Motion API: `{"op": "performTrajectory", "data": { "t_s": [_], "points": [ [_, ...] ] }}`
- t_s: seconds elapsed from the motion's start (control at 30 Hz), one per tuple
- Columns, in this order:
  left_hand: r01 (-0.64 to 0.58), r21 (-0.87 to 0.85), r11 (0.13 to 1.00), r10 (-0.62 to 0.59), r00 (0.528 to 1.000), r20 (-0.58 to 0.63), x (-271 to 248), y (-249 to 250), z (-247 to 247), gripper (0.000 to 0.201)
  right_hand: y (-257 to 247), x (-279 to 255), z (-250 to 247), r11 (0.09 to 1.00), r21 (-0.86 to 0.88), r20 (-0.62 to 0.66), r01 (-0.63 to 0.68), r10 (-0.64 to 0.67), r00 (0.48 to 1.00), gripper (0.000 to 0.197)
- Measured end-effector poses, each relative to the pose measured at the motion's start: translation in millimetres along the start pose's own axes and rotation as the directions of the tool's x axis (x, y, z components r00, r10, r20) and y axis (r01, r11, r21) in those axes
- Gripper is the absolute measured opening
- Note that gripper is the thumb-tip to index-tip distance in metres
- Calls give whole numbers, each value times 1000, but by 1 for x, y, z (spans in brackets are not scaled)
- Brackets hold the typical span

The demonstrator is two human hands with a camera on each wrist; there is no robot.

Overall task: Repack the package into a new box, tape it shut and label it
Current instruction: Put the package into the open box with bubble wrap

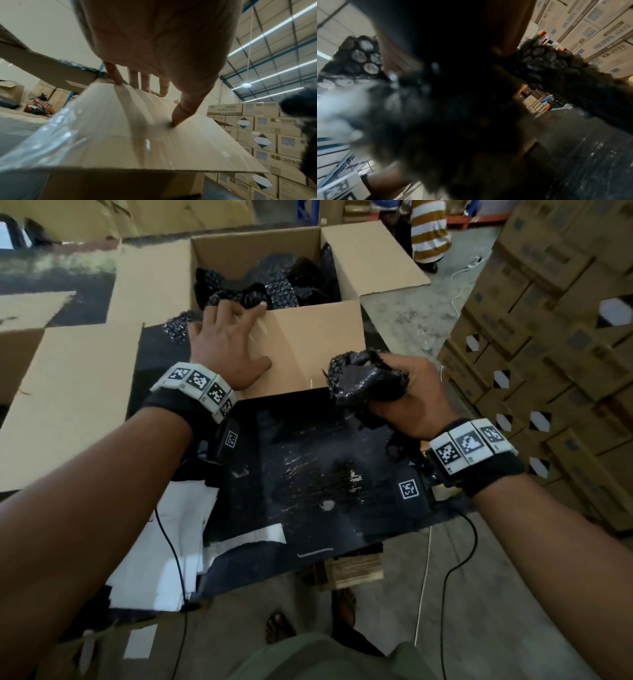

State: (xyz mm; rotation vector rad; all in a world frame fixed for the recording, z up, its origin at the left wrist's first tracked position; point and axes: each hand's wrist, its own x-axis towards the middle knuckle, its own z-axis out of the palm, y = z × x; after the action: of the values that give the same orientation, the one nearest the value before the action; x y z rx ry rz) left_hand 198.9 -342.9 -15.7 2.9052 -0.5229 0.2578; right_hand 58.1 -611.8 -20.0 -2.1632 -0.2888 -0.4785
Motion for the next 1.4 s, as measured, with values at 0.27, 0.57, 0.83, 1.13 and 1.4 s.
{"op": "performTrajectory", "data": {
  "t_s": [0.27, 0.57, 0.83, 1.13, 1.4],
  "points": [
    [55, -108, 993, -56, 998, -7, 1, 15, 7, 81, -18, 31, 2, 999, 32, -28, 19, -18, 999, 45],
    [55, -143, 988, -56, 998, -6, -14, 16, 3, 82, -57, 135, -10, 990, 28, -82, 135, -132, 988, 31],
    [58, -161, 985, -65, 997, -37, -55, 22, -5, 78, -76, 240, 26, 932, -256, 175, 257, -217, 960, 32],
    [10, -228, 974, -24, 998, -61, -81, 16, 3, 75, -9, 281, 112, 669, -656, 737, 349, 466, 490, 115],
    [38, -262, 964, -48, 998, -33, -81, 20, 4, 77, 34, 277, 166, 582, -694, 719, 424, 533, 445, 119]
  ]
}}
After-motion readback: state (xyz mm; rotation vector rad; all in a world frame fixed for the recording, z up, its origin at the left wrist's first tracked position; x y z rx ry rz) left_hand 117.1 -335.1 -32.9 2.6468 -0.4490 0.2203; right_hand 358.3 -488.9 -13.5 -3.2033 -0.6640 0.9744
